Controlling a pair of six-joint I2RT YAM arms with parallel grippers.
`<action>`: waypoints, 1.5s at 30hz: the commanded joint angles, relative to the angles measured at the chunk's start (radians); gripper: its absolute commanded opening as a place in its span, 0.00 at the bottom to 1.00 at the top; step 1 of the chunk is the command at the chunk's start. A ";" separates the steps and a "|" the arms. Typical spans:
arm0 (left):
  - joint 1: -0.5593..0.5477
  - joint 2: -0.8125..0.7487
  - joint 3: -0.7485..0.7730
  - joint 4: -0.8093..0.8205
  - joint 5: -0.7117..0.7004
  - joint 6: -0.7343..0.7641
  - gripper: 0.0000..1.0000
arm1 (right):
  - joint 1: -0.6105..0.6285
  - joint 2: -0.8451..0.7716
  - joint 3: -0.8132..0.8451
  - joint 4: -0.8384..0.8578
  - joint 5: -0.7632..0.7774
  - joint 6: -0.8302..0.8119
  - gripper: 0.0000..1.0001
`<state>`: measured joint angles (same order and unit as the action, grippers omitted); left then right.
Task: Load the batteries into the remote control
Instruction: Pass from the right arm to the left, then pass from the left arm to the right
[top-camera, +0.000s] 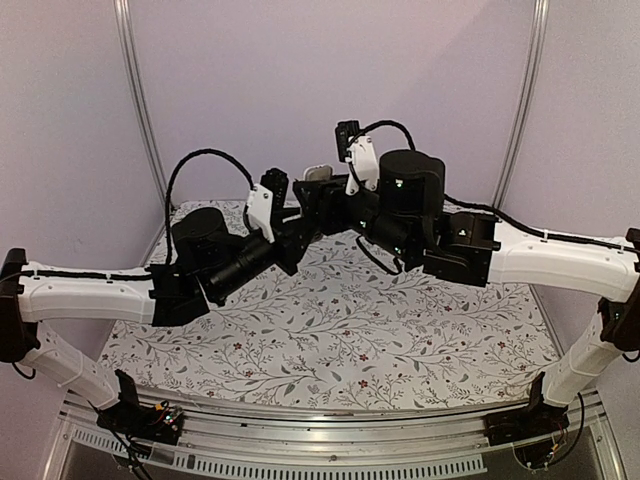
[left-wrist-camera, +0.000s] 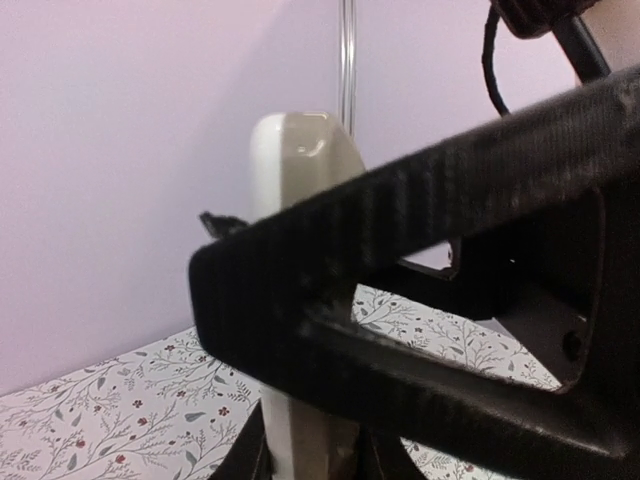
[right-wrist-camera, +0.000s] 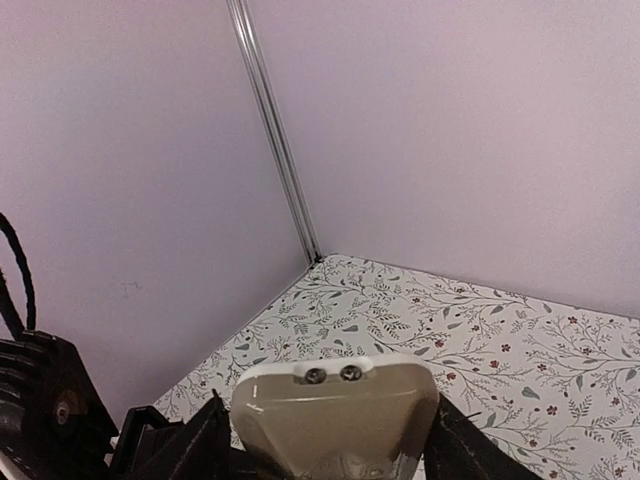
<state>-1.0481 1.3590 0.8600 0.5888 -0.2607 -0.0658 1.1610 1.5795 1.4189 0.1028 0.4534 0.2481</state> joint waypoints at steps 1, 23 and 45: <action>-0.009 -0.014 -0.012 0.009 -0.047 0.109 0.00 | 0.008 -0.008 -0.023 0.016 -0.040 0.013 0.76; -0.133 0.228 -0.254 0.901 -0.711 1.407 0.00 | -0.278 -0.345 -0.363 -0.062 -0.581 0.505 0.89; -0.220 0.448 -0.199 1.250 -0.698 1.753 0.00 | -0.308 -0.059 -0.359 -0.046 -0.780 0.561 0.66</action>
<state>-1.2503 1.8275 0.6388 1.2980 -0.9520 1.6756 0.8577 1.4605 1.0794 0.0257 -0.2363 0.7906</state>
